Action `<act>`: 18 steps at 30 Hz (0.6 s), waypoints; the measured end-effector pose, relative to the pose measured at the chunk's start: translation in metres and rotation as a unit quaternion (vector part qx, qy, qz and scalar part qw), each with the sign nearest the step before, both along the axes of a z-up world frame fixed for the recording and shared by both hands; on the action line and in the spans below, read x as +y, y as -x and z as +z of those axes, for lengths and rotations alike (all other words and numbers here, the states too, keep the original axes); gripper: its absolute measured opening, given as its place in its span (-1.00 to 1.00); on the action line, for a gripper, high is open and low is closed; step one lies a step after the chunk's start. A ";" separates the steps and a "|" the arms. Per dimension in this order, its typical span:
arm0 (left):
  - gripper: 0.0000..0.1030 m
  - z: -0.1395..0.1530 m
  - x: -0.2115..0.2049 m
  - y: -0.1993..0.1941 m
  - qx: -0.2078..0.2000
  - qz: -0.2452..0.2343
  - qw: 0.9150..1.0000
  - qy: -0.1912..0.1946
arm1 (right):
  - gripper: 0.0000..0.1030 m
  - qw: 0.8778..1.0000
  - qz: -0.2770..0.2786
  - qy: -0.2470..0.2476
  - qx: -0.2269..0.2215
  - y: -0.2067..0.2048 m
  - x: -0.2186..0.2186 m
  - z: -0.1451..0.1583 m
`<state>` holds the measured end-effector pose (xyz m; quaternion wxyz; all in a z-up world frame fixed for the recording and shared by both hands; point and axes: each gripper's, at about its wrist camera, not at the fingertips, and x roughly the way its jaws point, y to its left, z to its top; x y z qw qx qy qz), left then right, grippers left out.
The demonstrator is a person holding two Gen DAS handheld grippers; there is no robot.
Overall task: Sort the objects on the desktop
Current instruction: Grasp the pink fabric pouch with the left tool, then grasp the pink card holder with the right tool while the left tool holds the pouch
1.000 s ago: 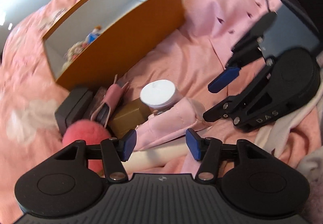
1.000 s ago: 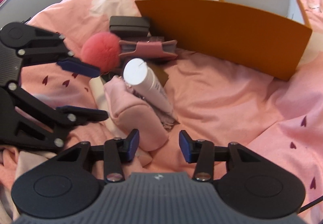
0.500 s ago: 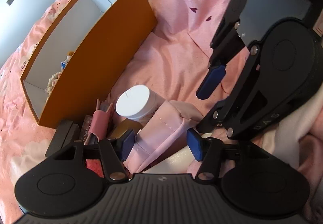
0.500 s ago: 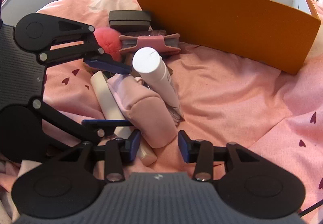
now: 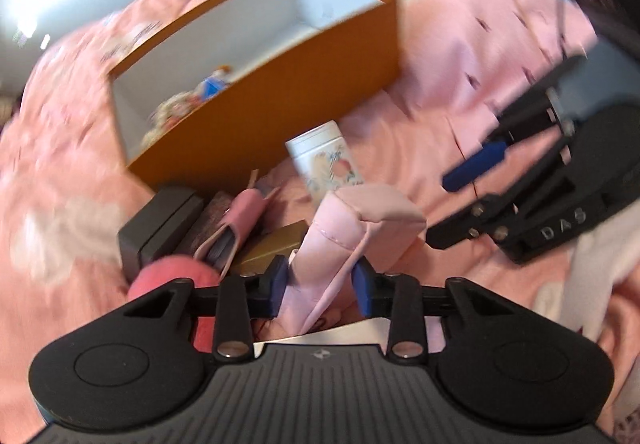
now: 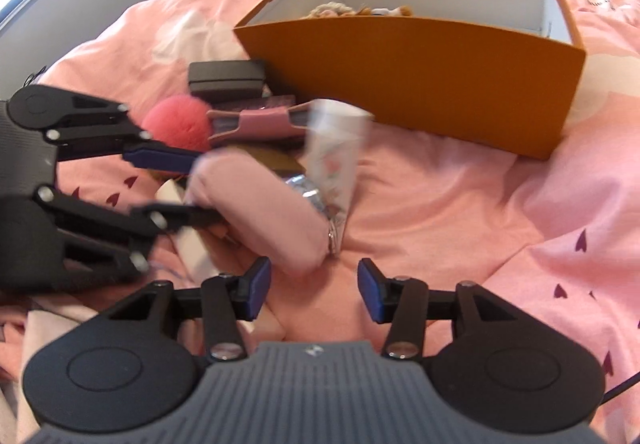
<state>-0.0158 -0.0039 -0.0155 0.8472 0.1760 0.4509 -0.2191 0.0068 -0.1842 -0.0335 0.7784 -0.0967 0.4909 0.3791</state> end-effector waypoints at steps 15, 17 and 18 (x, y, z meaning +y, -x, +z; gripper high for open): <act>-0.47 0.009 0.045 -0.022 0.037 0.128 0.983 0.126 | -0.02 0.999 -0.047 -0.008 0.023 -0.038 0.013 -0.017; -0.42 0.004 0.045 -0.024 0.042 0.129 0.982 0.129 | -0.03 0.999 -0.041 -0.002 0.028 -0.039 0.018 -0.021; -0.39 0.001 0.045 -0.024 0.046 0.127 0.982 0.129 | -0.04 0.999 -0.041 0.000 0.030 -0.040 0.019 -0.023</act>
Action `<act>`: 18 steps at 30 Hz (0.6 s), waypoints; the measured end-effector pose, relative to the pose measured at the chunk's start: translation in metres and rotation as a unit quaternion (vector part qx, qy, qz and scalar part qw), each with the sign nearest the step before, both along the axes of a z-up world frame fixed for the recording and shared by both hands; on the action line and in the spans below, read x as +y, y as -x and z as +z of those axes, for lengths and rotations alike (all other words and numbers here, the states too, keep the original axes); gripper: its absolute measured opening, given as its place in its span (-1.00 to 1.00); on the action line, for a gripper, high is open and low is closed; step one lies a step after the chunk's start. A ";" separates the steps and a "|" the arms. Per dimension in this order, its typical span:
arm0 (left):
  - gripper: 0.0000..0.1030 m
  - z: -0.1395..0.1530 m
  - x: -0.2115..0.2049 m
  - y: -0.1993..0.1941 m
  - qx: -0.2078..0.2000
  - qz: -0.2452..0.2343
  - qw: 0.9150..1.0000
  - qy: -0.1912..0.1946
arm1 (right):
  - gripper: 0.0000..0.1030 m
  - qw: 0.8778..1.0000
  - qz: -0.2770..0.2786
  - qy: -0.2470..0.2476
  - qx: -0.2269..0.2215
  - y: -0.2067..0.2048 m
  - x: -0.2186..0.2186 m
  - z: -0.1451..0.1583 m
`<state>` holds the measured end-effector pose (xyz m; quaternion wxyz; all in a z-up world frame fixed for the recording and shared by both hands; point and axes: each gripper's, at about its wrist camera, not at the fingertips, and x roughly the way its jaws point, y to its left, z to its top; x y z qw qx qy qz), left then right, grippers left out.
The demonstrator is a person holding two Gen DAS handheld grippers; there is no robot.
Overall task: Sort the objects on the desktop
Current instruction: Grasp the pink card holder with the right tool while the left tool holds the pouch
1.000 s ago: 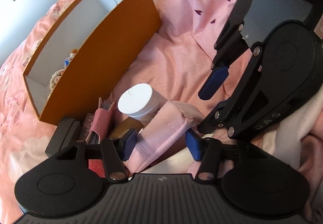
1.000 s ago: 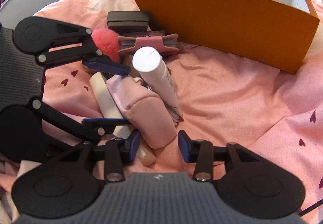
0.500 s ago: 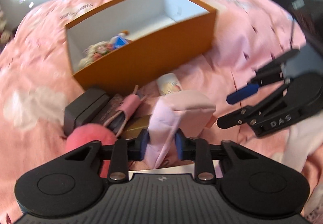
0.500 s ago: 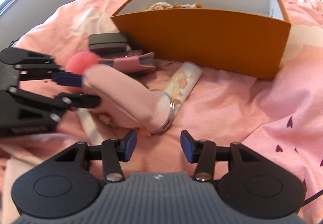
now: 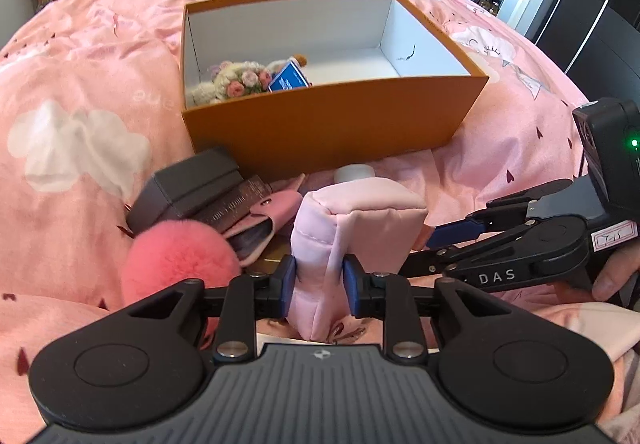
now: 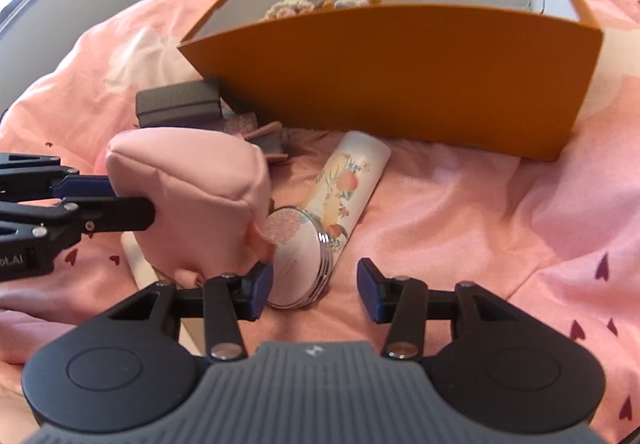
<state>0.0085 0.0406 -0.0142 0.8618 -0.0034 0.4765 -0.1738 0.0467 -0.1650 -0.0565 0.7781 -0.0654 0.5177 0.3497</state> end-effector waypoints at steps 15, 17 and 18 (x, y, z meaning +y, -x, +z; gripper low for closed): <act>-0.38 -0.010 -0.016 0.000 -0.013 -0.048 0.998 -0.032 | -0.38 1.000 0.008 0.003 -0.003 0.001 0.001 -0.003; -0.41 -0.005 -0.009 0.000 -0.013 -0.029 0.999 -0.016 | -0.38 1.000 0.004 -0.003 -0.005 -0.001 -0.001 0.000; -0.42 -0.002 -0.005 0.000 -0.012 -0.019 1.000 -0.007 | -0.38 1.000 0.003 -0.005 -0.008 -0.001 0.000 0.003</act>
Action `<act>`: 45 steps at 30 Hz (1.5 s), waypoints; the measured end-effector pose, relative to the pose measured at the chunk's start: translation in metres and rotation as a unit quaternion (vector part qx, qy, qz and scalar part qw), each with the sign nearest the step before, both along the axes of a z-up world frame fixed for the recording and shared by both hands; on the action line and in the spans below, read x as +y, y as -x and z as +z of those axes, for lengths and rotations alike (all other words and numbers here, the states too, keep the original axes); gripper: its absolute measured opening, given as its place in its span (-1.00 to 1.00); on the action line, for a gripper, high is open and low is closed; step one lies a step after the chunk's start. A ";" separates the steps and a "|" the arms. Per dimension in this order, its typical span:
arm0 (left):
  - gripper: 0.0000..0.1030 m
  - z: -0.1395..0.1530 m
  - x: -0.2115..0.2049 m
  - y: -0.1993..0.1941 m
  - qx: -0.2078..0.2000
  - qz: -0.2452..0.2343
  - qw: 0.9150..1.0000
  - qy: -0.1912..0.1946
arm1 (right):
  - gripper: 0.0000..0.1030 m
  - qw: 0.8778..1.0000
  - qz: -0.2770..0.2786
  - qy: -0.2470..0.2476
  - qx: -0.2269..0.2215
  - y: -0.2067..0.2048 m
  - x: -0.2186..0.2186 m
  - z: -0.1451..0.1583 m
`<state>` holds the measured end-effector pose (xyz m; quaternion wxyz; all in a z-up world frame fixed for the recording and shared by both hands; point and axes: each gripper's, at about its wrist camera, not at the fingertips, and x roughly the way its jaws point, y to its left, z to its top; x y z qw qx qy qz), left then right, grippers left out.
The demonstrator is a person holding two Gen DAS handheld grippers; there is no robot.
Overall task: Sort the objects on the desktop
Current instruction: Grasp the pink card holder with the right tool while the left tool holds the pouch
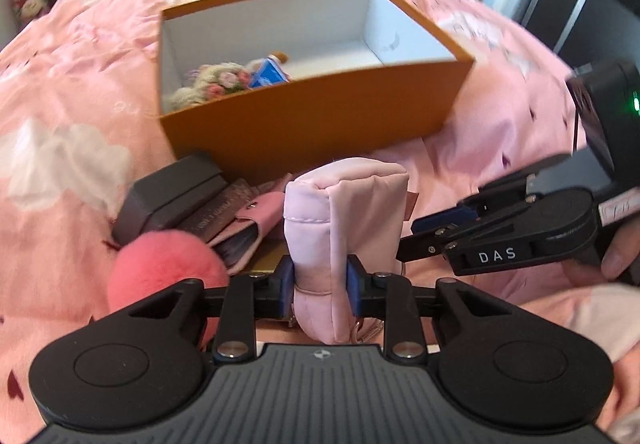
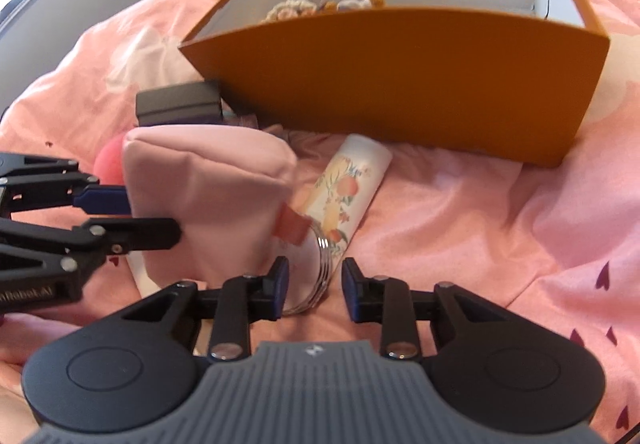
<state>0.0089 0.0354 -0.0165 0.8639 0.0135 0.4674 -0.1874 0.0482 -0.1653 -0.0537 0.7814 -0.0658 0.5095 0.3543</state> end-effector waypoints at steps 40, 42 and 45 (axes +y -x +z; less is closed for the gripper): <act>-0.43 0.052 0.079 -0.030 -0.012 0.156 0.988 -0.002 | -0.35 0.963 -0.125 -0.111 0.212 -0.059 0.078 -0.022; -0.43 0.054 0.078 -0.029 -0.010 0.152 0.988 0.008 | -0.42 0.962 -0.125 -0.117 0.210 -0.058 0.070 -0.015; -0.43 0.056 0.073 -0.028 -0.012 0.146 0.989 0.012 | -0.47 0.962 -0.121 -0.128 0.209 -0.054 0.058 -0.007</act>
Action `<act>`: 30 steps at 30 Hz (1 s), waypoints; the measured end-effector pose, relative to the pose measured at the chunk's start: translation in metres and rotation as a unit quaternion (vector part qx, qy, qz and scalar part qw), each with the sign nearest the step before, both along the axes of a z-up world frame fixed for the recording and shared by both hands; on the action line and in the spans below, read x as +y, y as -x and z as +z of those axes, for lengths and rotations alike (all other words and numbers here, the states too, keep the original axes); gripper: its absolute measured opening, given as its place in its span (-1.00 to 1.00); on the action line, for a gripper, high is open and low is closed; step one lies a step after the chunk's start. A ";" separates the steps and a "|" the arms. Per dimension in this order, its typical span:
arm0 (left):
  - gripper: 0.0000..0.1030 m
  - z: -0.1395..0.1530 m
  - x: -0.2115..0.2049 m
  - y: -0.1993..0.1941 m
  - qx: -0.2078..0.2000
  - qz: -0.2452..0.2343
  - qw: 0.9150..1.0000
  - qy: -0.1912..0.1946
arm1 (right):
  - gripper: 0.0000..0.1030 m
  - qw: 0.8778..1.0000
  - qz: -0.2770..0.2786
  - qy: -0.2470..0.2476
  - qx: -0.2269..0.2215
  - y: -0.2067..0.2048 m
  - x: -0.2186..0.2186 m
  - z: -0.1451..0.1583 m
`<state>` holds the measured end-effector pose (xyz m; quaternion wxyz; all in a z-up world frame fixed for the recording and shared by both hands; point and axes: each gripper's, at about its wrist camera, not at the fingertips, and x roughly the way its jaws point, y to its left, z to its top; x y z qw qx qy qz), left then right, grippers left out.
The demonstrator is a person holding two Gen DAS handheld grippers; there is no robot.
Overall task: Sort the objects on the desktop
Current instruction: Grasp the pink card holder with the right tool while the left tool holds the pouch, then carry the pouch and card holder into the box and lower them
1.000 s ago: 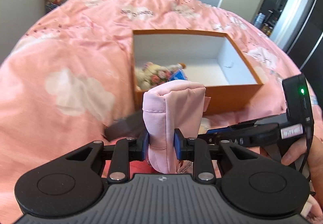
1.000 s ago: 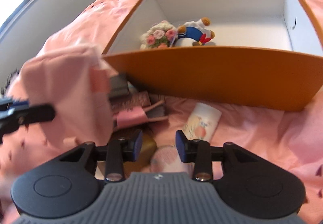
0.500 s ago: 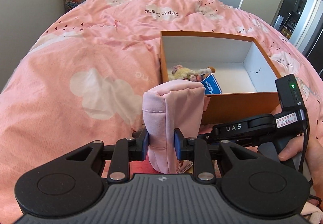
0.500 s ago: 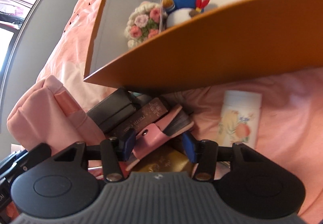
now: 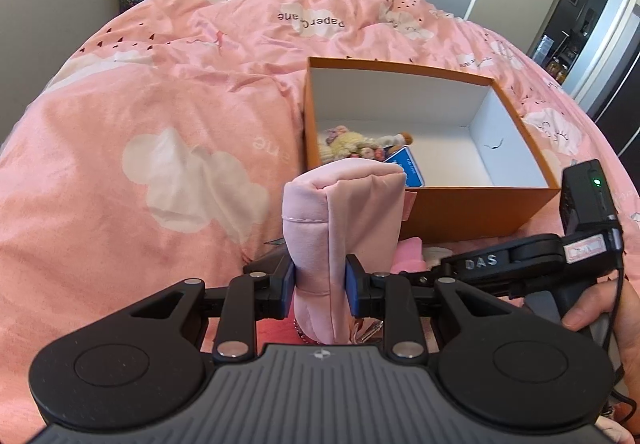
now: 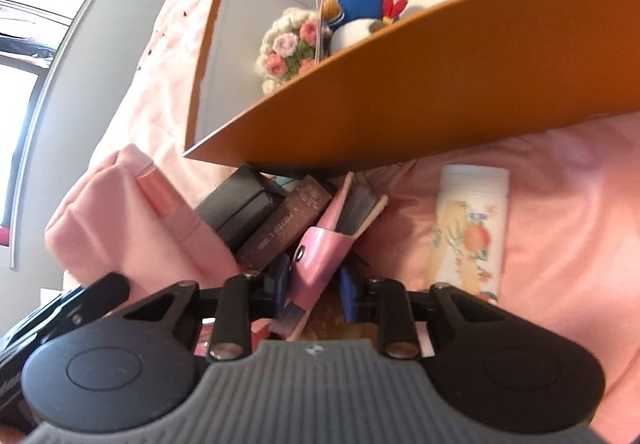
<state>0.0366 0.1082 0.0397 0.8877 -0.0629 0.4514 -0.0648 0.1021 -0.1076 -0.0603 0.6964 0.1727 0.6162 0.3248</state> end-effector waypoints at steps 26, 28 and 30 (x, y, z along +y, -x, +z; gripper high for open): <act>-0.43 0.050 -0.050 -0.033 -0.033 -0.087 0.994 0.054 | -0.57 0.982 0.013 0.005 -0.187 0.001 -0.105 0.126; -0.43 0.055 -0.056 -0.042 -0.037 -0.097 0.993 0.057 | -0.57 0.981 0.011 -0.007 -0.196 -0.002 -0.110 0.137; -0.43 0.058 -0.062 -0.051 -0.040 -0.103 0.992 0.062 | -0.57 0.976 0.004 -0.003 -0.220 -0.005 -0.112 0.150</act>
